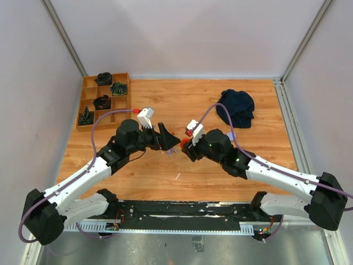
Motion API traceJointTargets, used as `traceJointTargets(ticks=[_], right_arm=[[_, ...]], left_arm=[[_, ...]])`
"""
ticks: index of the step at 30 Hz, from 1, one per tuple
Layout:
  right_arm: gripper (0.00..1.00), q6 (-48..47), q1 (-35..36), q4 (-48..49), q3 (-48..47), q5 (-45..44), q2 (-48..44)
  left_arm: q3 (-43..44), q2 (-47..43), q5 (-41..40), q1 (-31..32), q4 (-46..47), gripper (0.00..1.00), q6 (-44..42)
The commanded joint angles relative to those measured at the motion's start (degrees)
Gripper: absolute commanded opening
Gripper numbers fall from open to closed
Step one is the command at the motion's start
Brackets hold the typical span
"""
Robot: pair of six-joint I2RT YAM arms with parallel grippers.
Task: Insert the wireless bluetooth earbuds into the charging case
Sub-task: Pick up the charging case at the center of the board.
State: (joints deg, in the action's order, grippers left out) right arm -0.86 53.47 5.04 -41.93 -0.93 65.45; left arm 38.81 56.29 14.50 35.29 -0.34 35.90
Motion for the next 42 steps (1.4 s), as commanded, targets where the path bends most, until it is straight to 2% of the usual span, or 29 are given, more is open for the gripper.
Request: traceJointTargets(ticks=[1,7,20,27,29,31,34,36,42], right_arm=[[0.42,-0.40,2.52,5.83,1.45,-1.95,-2.02],[0.42,-0.02,3.38,8.95,3.39,-2.26,-4.05],[0.42,-0.45,3.99,11.45,4.71,-0.76,-4.93],[0.42,-0.19,4.05,11.27,4.76,-0.26,-5.33],[0.45,-0.34,4.01,11.22,4.96,0.10,-5.62],[0.49,-1.04,3.95,10.71,5.04,1.23,-5.80],[0.59,-2.40,3.68,8.94,4.77,4.50,-6.36],[0.65,-3.73,2.87,6.44,3.80,9.91,-6.74],[0.79,-3.35,0.10,1.20,2.59,19.71,-8.96]], left_arm=[[-1.18,1.52,1.05,2.51,6.99,0.90,1.79],[-1.81,3.20,1.07,4.53,9.19,0.84,1.88],[-2.70,4.50,2.77,5.85,13.17,0.55,1.37],[-2.27,4.82,3.11,6.19,13.15,0.30,0.28],[-1.82,4.42,2.47,6.20,11.96,0.21,-1.35],[-0.76,3.78,0.76,6.20,9.31,0.16,-3.90],[1.04,2.73,-0.74,6.19,5.48,0.15,-8.65],[2.52,2.07,-0.60,6.20,3.33,0.15,-12.58],[5.31,0.19,3.02,6.20,-1.47,0.15,-20.93]])
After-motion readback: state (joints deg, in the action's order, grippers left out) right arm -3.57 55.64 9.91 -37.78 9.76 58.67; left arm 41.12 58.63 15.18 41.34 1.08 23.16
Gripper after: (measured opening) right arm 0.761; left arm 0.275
